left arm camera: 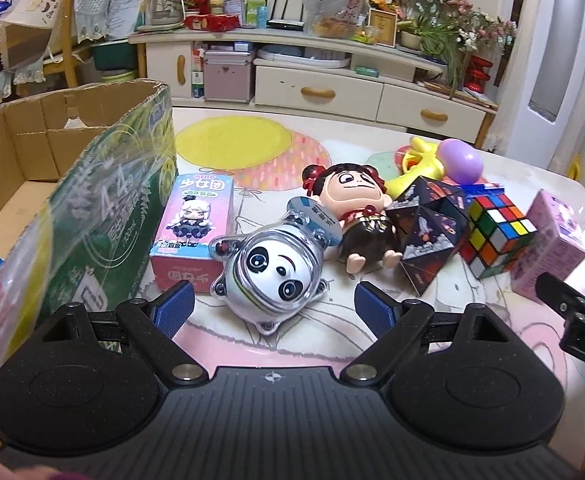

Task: Organize rigid objects
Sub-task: 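Move left tool toward silver panda toy while right tool approaches pink box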

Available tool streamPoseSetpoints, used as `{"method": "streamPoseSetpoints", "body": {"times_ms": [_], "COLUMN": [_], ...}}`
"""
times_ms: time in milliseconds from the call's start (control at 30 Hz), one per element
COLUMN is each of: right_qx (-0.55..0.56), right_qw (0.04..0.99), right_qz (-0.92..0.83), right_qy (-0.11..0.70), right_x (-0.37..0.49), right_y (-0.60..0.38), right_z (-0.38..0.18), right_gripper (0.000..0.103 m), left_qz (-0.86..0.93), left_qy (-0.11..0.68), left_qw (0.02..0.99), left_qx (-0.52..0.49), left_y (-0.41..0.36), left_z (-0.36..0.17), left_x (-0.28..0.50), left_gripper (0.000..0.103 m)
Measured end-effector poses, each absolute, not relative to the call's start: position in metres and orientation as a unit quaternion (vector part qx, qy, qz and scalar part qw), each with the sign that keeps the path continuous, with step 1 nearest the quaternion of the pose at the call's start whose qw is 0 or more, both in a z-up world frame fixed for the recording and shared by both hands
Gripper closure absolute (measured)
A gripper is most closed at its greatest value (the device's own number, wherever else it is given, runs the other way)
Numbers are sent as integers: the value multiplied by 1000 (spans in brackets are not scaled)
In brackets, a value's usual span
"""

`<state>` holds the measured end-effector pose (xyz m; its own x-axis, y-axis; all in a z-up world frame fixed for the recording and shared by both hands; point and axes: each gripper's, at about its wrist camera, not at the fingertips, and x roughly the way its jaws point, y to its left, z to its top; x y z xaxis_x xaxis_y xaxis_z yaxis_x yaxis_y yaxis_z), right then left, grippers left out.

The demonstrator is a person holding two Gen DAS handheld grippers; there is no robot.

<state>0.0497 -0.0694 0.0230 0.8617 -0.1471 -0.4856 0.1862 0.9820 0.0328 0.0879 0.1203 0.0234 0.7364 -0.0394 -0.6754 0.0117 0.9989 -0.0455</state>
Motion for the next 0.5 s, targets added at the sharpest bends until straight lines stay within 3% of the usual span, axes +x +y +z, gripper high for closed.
{"method": "streamPoseSetpoints", "body": {"times_ms": [500], "right_qx": [29], "right_qw": [967], "right_qz": [-65], "right_qy": [245], "right_x": [65], "right_y": [-78], "right_z": [22], "right_gripper": [1], "left_qz": [18], "left_qy": [373], "left_qw": [927], "left_qx": [-24], "left_y": [118], "left_z": [11], "left_x": [112], "left_gripper": [0]}}
